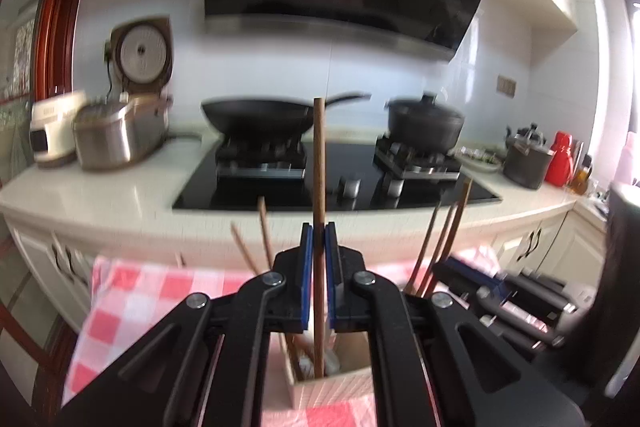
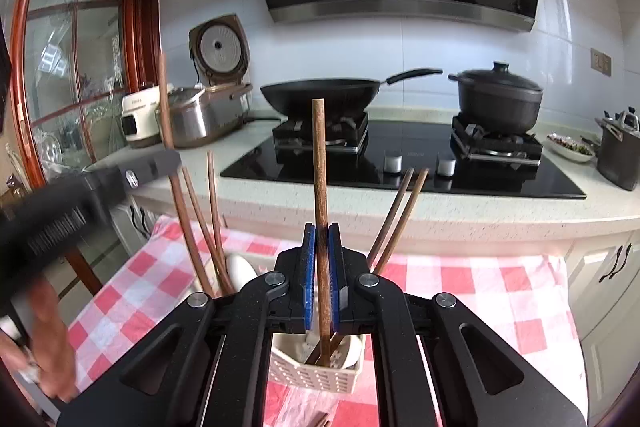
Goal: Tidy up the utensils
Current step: 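Lower both chopsticks into the caddy and open both tools to release, then move both tools back down to the last chopsticks on the cloth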
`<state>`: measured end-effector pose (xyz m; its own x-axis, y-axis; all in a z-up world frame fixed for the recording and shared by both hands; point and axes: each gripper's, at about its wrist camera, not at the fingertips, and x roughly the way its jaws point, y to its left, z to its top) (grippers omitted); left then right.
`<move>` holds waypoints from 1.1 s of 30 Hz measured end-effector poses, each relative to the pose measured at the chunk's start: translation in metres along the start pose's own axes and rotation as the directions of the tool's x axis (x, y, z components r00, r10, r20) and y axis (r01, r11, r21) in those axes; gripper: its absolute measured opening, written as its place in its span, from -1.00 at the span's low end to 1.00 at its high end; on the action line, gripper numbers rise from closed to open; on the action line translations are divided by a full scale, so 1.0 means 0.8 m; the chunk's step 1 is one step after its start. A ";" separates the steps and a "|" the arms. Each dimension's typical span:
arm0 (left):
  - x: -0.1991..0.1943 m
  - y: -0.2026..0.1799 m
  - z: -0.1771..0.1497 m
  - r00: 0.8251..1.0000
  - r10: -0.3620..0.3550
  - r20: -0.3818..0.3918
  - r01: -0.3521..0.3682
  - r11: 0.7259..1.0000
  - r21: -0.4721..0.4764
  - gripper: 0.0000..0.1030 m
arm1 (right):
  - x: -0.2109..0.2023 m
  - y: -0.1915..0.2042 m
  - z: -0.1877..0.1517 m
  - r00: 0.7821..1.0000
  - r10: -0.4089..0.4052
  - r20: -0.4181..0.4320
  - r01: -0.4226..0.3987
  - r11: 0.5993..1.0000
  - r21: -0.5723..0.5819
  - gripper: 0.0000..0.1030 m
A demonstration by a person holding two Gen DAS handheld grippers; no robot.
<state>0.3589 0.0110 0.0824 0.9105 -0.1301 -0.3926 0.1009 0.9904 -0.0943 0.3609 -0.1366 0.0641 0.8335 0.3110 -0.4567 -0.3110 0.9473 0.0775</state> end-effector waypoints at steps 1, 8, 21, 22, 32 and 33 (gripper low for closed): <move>0.006 0.003 -0.009 1.000 0.004 -0.018 -0.004 1.000 -0.002 -0.88 | 0.003 0.000 -0.003 1.000 0.001 -0.010 -0.001 1.000 0.004 -0.88; 0.008 0.027 -0.054 0.998 0.042 -0.051 -0.042 0.999 -0.012 -0.36 | -0.011 -0.013 -0.021 1.000 0.004 -0.009 -0.004 0.998 0.066 -0.18; -0.082 0.053 -0.193 0.982 0.176 -0.074 -0.180 0.983 -0.045 0.90 | -0.057 -0.027 -0.172 0.983 0.002 -0.184 0.031 0.984 0.178 -0.18; -0.085 0.053 -0.203 0.980 0.177 -0.089 -0.181 0.982 -0.044 0.90 | -0.058 -0.026 -0.184 0.979 0.007 -0.201 0.032 0.982 0.187 -0.18; -0.110 0.050 -0.286 0.964 0.169 -0.205 -0.182 0.982 -0.044 0.90 | -0.062 0.012 -0.257 0.938 0.015 -0.346 0.035 0.990 0.137 -0.18; -0.114 0.048 -0.288 0.965 0.167 -0.202 -0.179 0.983 -0.042 0.90 | -0.062 0.014 -0.261 0.936 0.021 -0.351 0.030 0.990 0.139 -0.18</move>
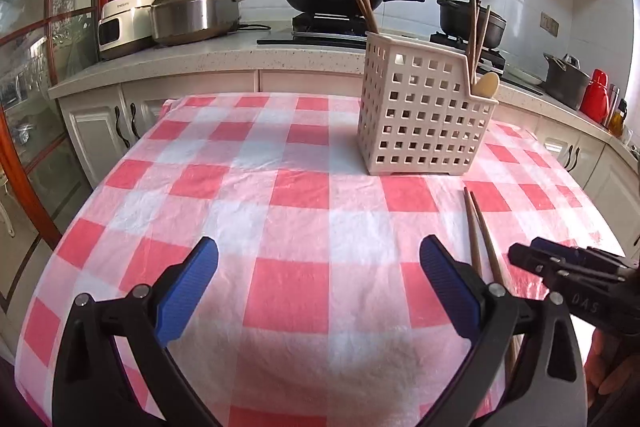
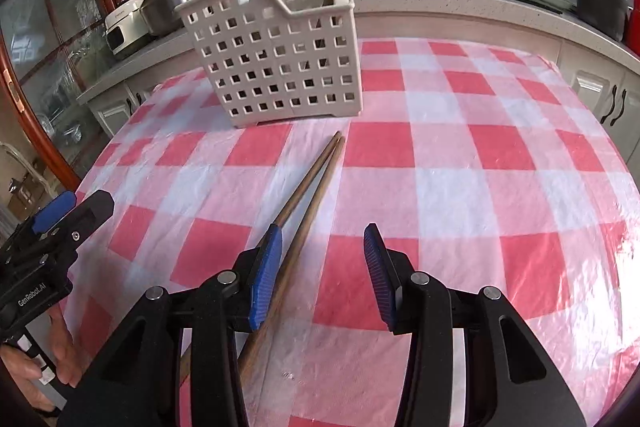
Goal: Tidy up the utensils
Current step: 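Move both tools back down to the last chopsticks on the cloth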
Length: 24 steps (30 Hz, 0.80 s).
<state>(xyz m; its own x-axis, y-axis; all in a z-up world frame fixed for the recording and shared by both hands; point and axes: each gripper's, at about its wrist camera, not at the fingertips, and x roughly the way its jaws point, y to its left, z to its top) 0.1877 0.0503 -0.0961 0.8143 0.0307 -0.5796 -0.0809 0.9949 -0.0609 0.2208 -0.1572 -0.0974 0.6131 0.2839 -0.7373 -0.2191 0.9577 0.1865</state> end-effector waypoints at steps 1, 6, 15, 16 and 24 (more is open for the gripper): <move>-0.003 -0.001 -0.003 1.000 0.001 0.005 -0.001 1.000 0.005 0.90 | 0.001 0.004 -0.002 1.000 0.002 -0.007 -0.002 1.000 -0.004 -0.18; -0.015 -0.006 -0.006 1.000 0.001 0.023 -0.001 1.000 0.029 0.90 | 0.006 0.025 -0.003 0.999 -0.028 -0.041 0.026 0.999 -0.048 -0.18; -0.017 0.001 -0.014 1.000 -0.019 0.025 0.018 1.000 0.020 0.90 | 0.026 0.029 0.004 0.991 -0.114 -0.073 0.111 0.993 -0.045 -0.26; -0.017 0.002 -0.015 0.999 -0.022 0.024 0.021 1.000 0.018 0.90 | 0.029 0.030 0.007 0.990 -0.125 -0.072 0.122 0.991 -0.047 -0.28; -0.013 0.007 -0.022 1.000 -0.026 0.012 0.026 0.999 0.027 0.90 | 0.050 0.027 0.029 0.979 -0.189 -0.075 0.185 0.981 -0.052 -0.32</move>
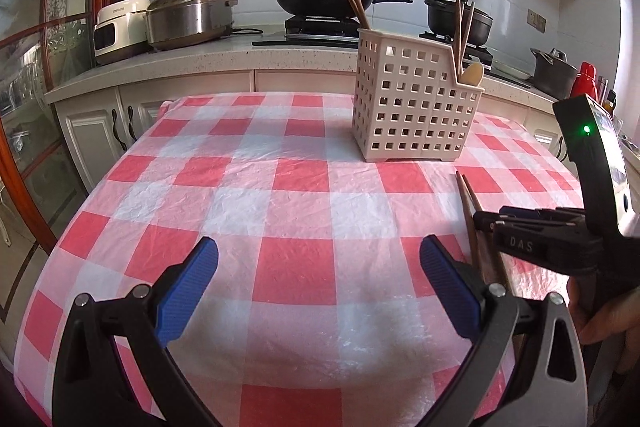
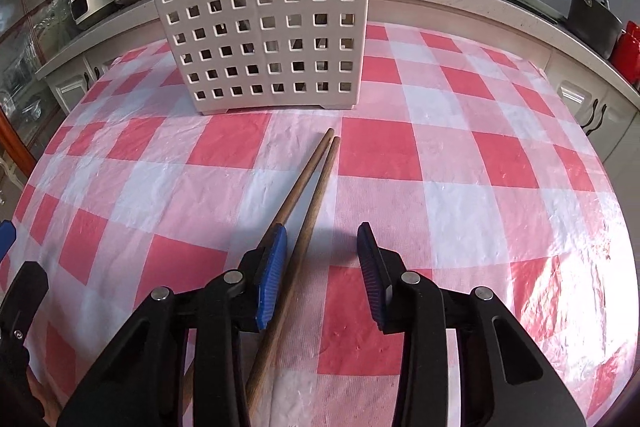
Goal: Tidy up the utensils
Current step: 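Move both tools back down to the last chopsticks on the cloth, then grasp one chopstick with the right tool while the left tool grasps the other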
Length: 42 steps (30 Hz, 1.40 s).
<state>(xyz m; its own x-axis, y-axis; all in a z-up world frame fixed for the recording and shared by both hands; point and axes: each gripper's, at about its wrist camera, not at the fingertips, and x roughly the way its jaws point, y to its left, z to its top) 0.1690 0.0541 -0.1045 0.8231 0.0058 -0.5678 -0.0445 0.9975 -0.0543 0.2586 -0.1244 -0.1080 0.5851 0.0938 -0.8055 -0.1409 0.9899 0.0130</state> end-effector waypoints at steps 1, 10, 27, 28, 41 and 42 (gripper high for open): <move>0.001 0.000 -0.001 1.000 0.000 -0.004 0.000 1.000 -0.001 0.90 | 0.001 0.001 0.001 1.000 -0.006 0.002 0.006 1.000 -0.009 -0.35; 0.010 -0.026 -0.005 0.999 0.001 -0.041 0.002 0.998 0.061 0.90 | -0.013 -0.030 -0.015 0.999 0.041 0.001 -0.041 0.999 0.029 -0.89; 0.105 -0.142 0.023 0.956 -0.119 -0.268 0.184 0.956 0.229 0.26 | -0.028 -0.106 -0.041 0.997 0.077 0.025 -0.079 0.991 0.112 -0.89; 0.111 -0.148 0.026 0.953 -0.124 -0.278 0.192 0.953 0.234 0.20 | -0.029 -0.105 -0.041 0.997 0.077 0.027 -0.080 0.991 0.108 -0.89; 0.155 -0.188 0.047 0.917 -0.176 -0.357 0.289 0.911 0.293 -0.57 | -0.028 -0.108 -0.038 0.995 0.101 0.020 -0.102 0.991 0.087 -0.89; 0.155 -0.190 0.047 0.916 -0.178 -0.358 0.293 0.908 0.298 -0.62 | -0.028 -0.105 -0.037 0.996 0.092 0.017 -0.093 0.993 0.074 -0.89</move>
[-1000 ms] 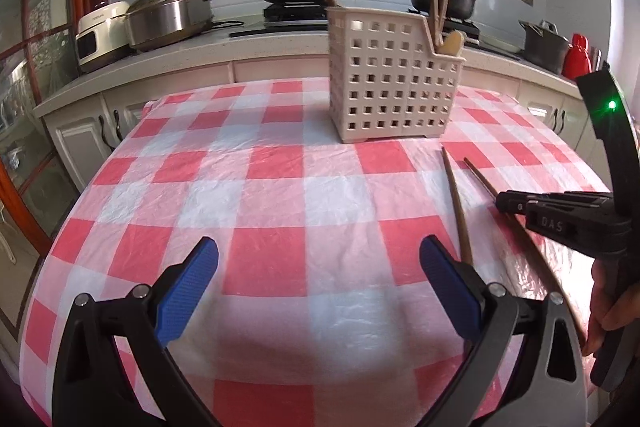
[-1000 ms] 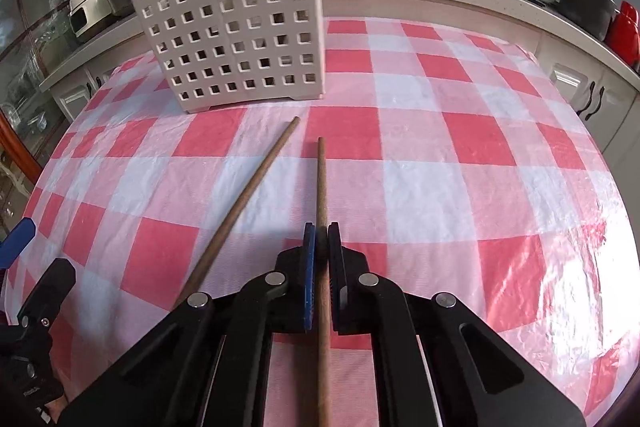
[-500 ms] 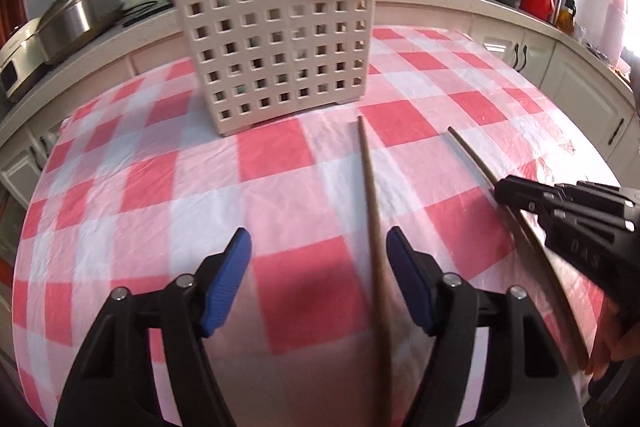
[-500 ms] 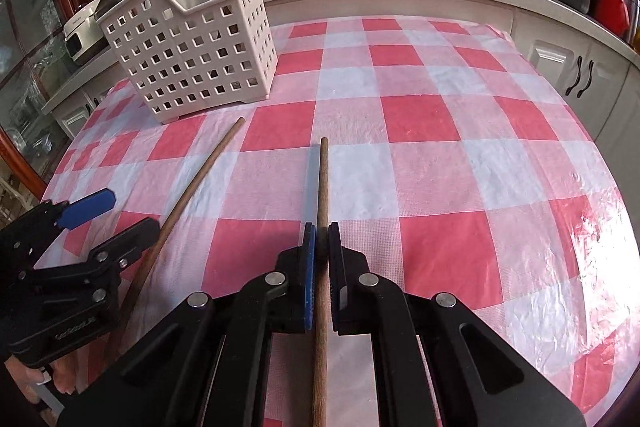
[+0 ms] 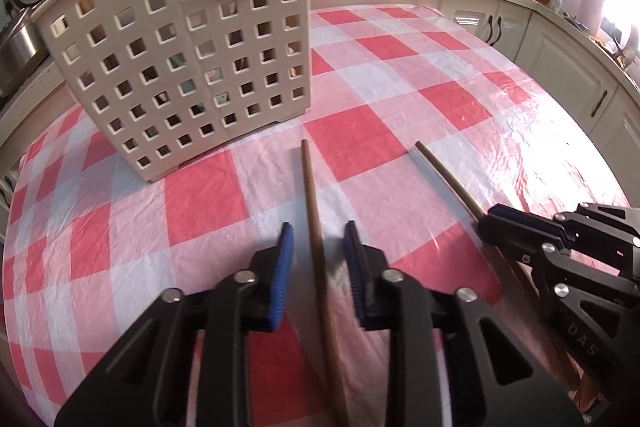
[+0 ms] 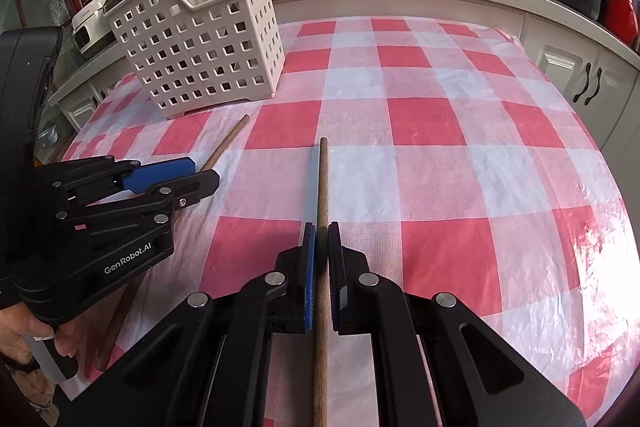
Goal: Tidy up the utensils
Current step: 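Grasp one chopstick with the right tool while the left tool grasps the other, then lift both chopsticks upright and carry them over the caddy with both tools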
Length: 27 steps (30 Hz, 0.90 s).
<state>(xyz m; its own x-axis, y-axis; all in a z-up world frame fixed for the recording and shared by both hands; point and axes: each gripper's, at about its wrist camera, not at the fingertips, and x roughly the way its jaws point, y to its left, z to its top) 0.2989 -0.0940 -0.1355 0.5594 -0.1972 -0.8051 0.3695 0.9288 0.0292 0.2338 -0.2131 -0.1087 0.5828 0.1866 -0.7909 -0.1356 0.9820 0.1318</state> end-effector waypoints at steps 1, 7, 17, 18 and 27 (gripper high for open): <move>0.000 -0.001 0.000 1.000 -0.002 -0.001 0.002 1.000 0.007 -0.71 | 0.001 0.002 0.001 1.000 -0.006 -0.002 0.006 1.000 -0.010 -0.89; -0.001 0.008 -0.001 0.999 -0.036 0.000 0.036 0.999 -0.024 -0.88 | 0.003 0.007 0.002 1.000 -0.030 -0.006 0.030 0.998 -0.047 -0.88; -0.051 0.030 -0.033 0.995 -0.026 0.101 0.038 0.992 -0.121 -0.88 | -0.021 0.013 0.004 0.997 0.011 0.074 -0.008 0.999 -0.035 -0.89; -0.059 0.032 -0.037 0.993 -0.016 0.117 0.031 0.992 -0.124 -0.88 | -0.026 0.016 0.005 0.996 0.016 0.089 -0.013 0.999 -0.039 -0.89; -0.132 0.050 -0.071 0.966 0.047 0.255 -0.003 0.985 -0.170 -0.88 | -0.060 0.045 0.015 0.982 0.045 0.185 -0.035 0.998 -0.060 -0.89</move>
<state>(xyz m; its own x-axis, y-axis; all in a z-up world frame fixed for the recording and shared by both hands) 0.2127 -0.0184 -0.0830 0.7468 -0.2272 -0.6250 0.2362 0.9692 -0.0701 0.2104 -0.1860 -0.0592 0.7139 0.2333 -0.6602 -0.2036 0.9713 0.1232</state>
